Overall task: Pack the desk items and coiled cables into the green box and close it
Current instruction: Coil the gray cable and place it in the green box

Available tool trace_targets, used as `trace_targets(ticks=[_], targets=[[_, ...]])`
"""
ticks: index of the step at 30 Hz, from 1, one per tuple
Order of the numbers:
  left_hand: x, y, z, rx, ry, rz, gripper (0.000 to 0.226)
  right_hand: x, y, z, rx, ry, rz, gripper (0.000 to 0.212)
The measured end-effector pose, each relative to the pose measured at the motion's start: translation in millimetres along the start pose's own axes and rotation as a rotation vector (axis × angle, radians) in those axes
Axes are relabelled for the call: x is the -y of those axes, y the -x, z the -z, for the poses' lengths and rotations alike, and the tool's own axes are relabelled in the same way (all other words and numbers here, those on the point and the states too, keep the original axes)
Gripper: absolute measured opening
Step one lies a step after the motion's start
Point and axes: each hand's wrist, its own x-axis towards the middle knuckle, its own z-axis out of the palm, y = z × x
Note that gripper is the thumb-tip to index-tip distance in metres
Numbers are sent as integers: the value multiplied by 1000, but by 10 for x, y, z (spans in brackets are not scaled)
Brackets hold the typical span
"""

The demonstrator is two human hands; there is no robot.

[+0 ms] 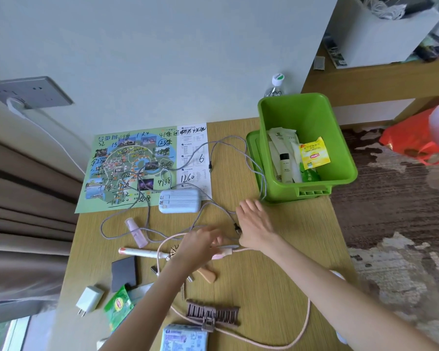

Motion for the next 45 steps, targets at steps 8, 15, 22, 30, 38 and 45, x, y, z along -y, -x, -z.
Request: trace_targets(ticks=[8,15,22,30,38,45], targets=[[203,-14,44,-225,69,192,30,71,-9,-44,28,161,174,98],[346,-44,41,-229,127,391,39,68,-28,-69,37,217,215,81],[512,-8,32,-160,77,508,30,5,-52,-74,99,153,246,64],[568,49,258,-217,190,419,11,-66,25,442,-149,-240,235,13],[495,149,1005,-573,346,335,19,24,-123,1235,-458,-568,221,12],[414,196,1995,-795,423,249,23,77,-336,2132,-677,-696,262,5]])
